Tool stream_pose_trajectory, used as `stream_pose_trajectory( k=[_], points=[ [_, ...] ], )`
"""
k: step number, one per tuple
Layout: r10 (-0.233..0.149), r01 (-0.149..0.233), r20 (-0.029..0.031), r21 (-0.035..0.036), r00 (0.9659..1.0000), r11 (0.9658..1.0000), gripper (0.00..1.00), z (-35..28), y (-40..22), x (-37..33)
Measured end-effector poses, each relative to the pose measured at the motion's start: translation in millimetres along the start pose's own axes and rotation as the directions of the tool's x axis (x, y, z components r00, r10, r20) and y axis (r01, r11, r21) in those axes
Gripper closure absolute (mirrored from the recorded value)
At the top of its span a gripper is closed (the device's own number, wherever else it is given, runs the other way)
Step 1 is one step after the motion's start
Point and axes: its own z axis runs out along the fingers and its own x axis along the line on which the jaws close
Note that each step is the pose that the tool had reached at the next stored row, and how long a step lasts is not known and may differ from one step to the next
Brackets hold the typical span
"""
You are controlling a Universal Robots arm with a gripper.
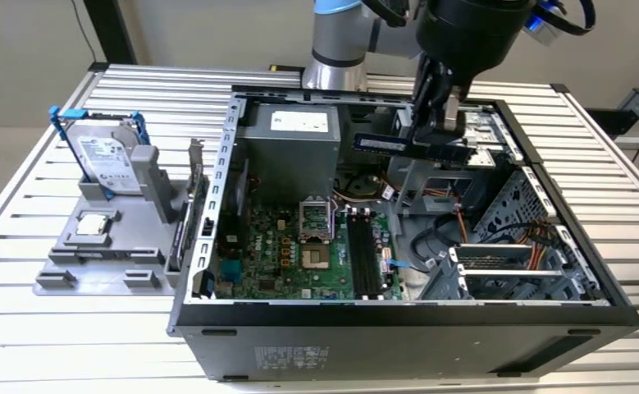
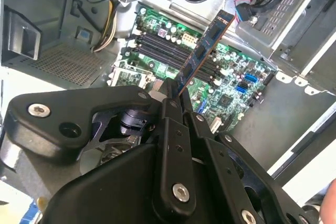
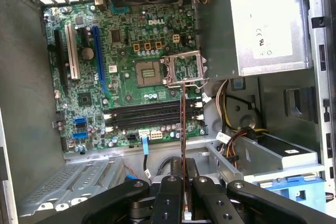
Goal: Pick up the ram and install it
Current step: 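Pick up the ram and move it above insertion slot, then insert the ram into the slot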
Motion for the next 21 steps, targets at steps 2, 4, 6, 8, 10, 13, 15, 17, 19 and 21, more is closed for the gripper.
stream_pose_trajectory(
  k=[2, 4, 6, 8, 10, 13, 15, 17, 19, 21],
  points=[
    [0.017, -0.017, 0.0005, 0.0011, 0.9999, 0.9999, 1.0, 0.0, 0.0, 0.1],
    [0.04, -0.04, 0.0011, 0.0027, 0.9992, 0.9992, 1.0, 0.0, 0.0, 0.1],
    [0.065, -0.065, 0.0019, 0.0044, 0.9979, 0.9979, 1.0, 0.0, 0.0, 0.1],
    [0.091, -0.091, 0.0027, 0.0061, 0.9959, 0.9958, 1.0, 0.0, 0.0, 0.1],
    [0.117, -0.117, 0.0036, 0.0078, 0.9931, 0.9931, 1.0, 0.0, 0.0, 0.1],
    [0.156, -0.156, 0.005, 0.0104, 0.9877, 0.9876, 1.0, 0.0, 0.0, 0.1],
    [0.183, -0.183, 0.0061, 0.0121, 0.9831, 0.983, 1.0, 0.1, 0.0, 0.1],
    [0.21, -0.21, 0.0071, 0.0138, 0.9777, 0.9776, 1.0, 0.1, 0.0, 0.1],
    [0.237, -0.237, 0.0083, 0.0155, 0.9714, 0.9713, 1.0, 0.1, 0.0, 0.1],
    [0.266, -0.266, 0.0094, 0.0173, 0.9639, 0.9637, 1.0, 0.0, 0.0, 0.1]
  ],
)
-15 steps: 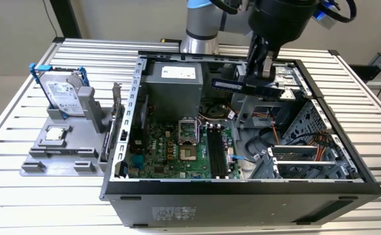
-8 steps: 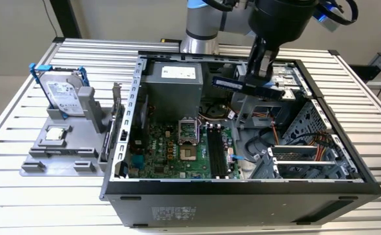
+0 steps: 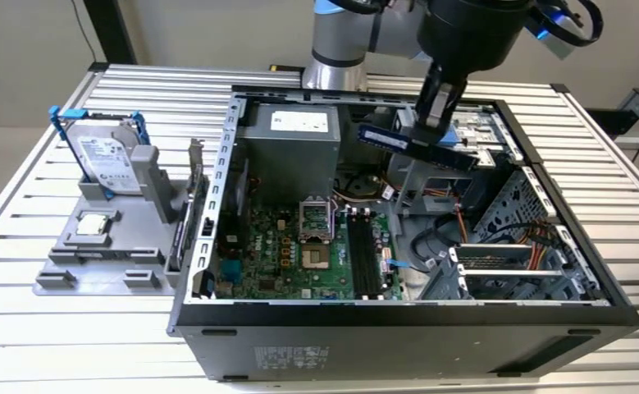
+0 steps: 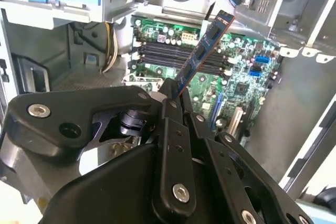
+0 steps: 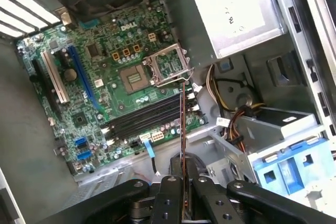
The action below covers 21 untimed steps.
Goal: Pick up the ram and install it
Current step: 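Insert the ram into the slot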
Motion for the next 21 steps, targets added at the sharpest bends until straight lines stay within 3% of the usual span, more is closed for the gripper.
stream_pose_trajectory(
  k=[5, 8, 11, 14, 17, 19, 20, 21],
  points=[
    [0.079, -0.079, 0.0023, 0.0054, 0.9968, 0.9968, 1.0, 0.0, 0.0, 0.0],
    [0.124, -0.124, 0.0036, 0.0084, 0.9923, 0.9922, 1.0, -0.1, 0.0, 0.1],
    [0.17, -0.17, 0.0054, 0.0113, 0.9855, 0.9854, 1.0, 0.0, 0.0, 0.0],
    [0.217, -0.217, 0.0073, 0.0143, 0.9762, 0.9761, 1.0, 0.0, 0.0, 0.0],
    [0.264, -0.264, 0.0093, 0.0172, 0.9645, 0.9644, 1.0, 0.0, 0.0, 0.0],
    [0.294, -0.294, 0.0106, 0.019, 0.9558, 0.9557, 1.0, 0.0, 0.0, 0.0],
    [0.319, -0.32, 0.0118, 0.0206, 0.9476, 0.9473, 1.0, 0.0, 0.0, 0.0],
    [0.334, -0.335, 0.0126, 0.0214, 0.9424, 0.9421, 1.0, 0.0, 0.0, 0.0]
  ],
)
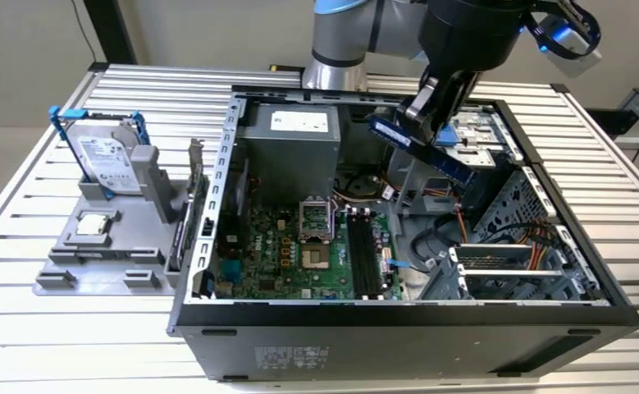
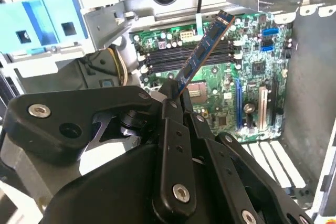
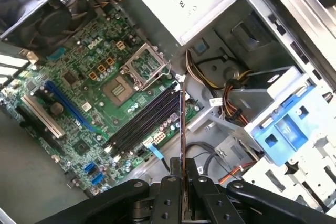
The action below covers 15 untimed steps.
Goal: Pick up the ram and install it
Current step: 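Insert the ram into the slot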
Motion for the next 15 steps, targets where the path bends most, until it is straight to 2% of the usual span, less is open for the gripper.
stream_pose_trajectory(
  k=[4, 7, 10, 15],
  points=[
    [0.059, -0.059, 0.0017, 0.004, 0.9983, 0.9983, 1.0, 0.0, 0.0, 0.0],
    [0.103, -0.103, 0.003, 0.0069, 0.9947, 0.9947, 1.0, 0.0, 0.0, 0.0],
    [0.145, -0.145, 0.0044, 0.0097, 0.9894, 0.9893, 1.0, 0.0, 0.0, 0.0],
    [0.213, -0.213, 0.0071, 0.0141, 0.977, 0.9769, 1.0, 0.0, 0.0, 0.0]
  ],
)
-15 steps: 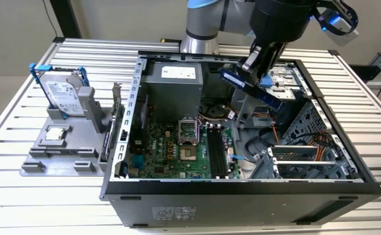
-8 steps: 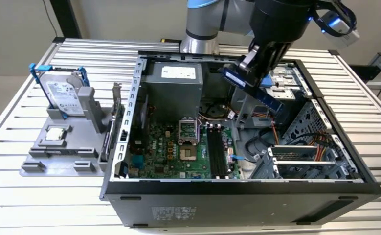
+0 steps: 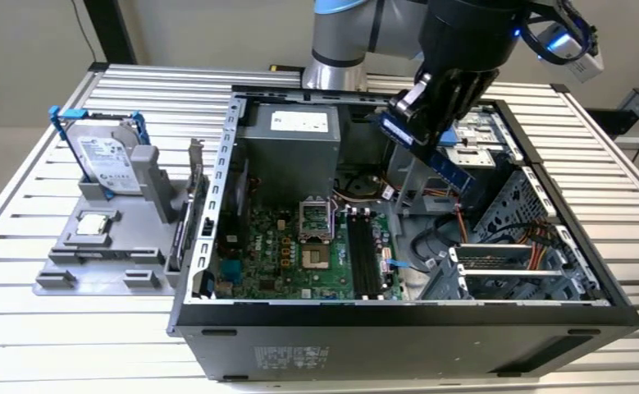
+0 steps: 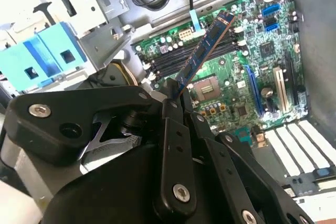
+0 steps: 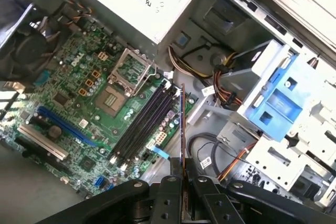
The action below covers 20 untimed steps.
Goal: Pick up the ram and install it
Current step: 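Insert the ram into the slot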
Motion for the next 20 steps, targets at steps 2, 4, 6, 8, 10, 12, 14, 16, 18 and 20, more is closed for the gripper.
stream_pose_trajectory(
  k=[2, 4, 6, 8, 10, 12, 14, 16, 18, 20],
  points=[
    [0.026, -0.026, 0.0007, 0.0017, 0.9997, 0.9997, 1.0, 0.0, 0.0, 0.0],
    [0.052, -0.052, 0.0015, 0.0035, 0.9986, 0.9986, 1.0, 0.0, 0.0, 0.0],
    [0.077, -0.077, 0.0022, 0.0051, 0.9971, 0.997, 1.0, 0.0, 0.0, 0.0],
    [0.102, -0.102, 0.003, 0.0068, 0.9948, 0.9948, 1.0, 0.0, 0.0, 0.0],
    [0.126, -0.126, 0.0038, 0.0085, 0.992, 0.9919, 1.0, 0.0, 0.0, 0.0],
    [0.153, -0.153, 0.0047, 0.0102, 0.9883, 0.9882, 1.0, 0.0, 0.0, 0.0],
    [0.177, -0.177, 0.0057, 0.0117, 0.9842, 0.9841, 1.0, 0.0, 0.0, 0.0],
    [0.202, -0.202, 0.0067, 0.0133, 0.9794, 0.9793, 1.0, 0.0, 0.0, 0.0],
    [0.226, -0.226, 0.0077, 0.0147, 0.9741, 0.974, 1.0, 0.0, 0.0, 0.0],
    [0.25, -0.251, 0.0086, 0.0163, 0.9681, 0.968, 1.0, 0.0, 0.0, 0.0]
  ],
)
